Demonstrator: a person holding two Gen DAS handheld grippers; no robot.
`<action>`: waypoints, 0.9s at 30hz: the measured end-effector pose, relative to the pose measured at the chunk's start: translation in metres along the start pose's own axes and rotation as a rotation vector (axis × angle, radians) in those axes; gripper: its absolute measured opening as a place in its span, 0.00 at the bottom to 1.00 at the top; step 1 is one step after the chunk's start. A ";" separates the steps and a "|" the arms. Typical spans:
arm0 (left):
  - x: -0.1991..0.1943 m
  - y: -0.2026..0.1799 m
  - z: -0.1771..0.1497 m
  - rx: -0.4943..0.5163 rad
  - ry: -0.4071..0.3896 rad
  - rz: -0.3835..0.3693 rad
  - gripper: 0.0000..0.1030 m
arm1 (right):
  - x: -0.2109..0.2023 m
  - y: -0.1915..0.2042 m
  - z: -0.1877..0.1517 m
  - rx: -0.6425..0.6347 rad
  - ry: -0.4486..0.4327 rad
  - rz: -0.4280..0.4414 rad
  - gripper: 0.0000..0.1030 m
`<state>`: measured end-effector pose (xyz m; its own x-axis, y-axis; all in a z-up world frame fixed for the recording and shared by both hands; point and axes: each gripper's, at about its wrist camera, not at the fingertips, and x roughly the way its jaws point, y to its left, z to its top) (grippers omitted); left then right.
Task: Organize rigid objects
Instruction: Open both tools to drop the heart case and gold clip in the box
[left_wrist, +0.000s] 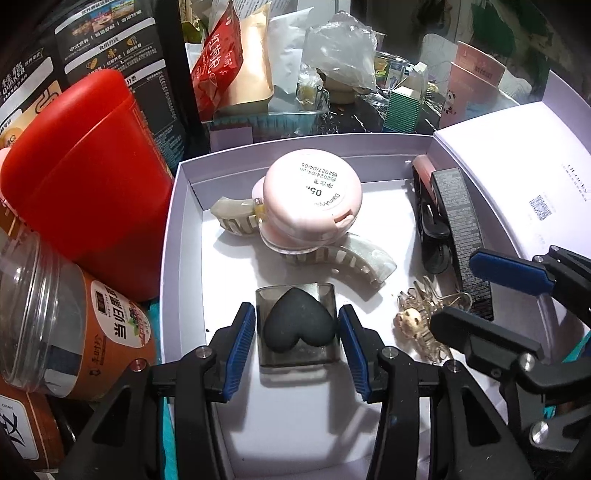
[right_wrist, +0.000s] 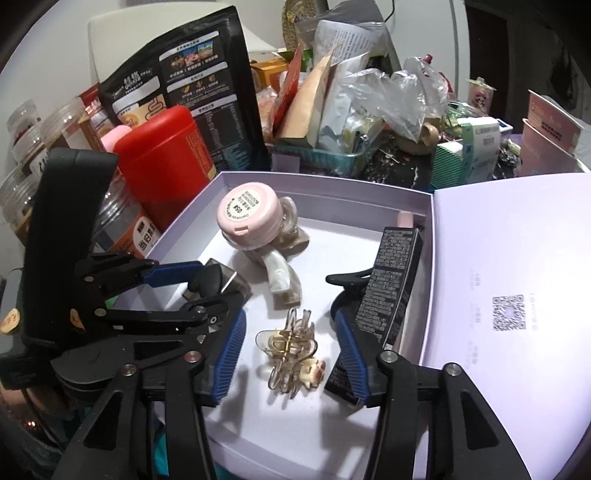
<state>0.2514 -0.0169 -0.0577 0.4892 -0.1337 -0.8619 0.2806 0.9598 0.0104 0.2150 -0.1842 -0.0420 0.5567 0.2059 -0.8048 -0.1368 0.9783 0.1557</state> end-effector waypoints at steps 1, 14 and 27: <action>0.000 -0.001 0.000 0.006 0.006 0.001 0.49 | -0.002 0.000 0.000 0.001 -0.002 0.000 0.55; -0.025 -0.006 0.002 0.005 -0.030 0.017 0.70 | -0.033 0.001 -0.003 -0.015 -0.056 -0.039 0.60; -0.068 -0.007 0.001 -0.008 -0.107 0.013 0.70 | -0.067 0.007 -0.002 -0.028 -0.119 -0.055 0.66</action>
<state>0.2174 -0.0152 0.0010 0.5778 -0.1466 -0.8029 0.2675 0.9634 0.0166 0.1750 -0.1908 0.0123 0.6567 0.1545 -0.7381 -0.1252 0.9875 0.0952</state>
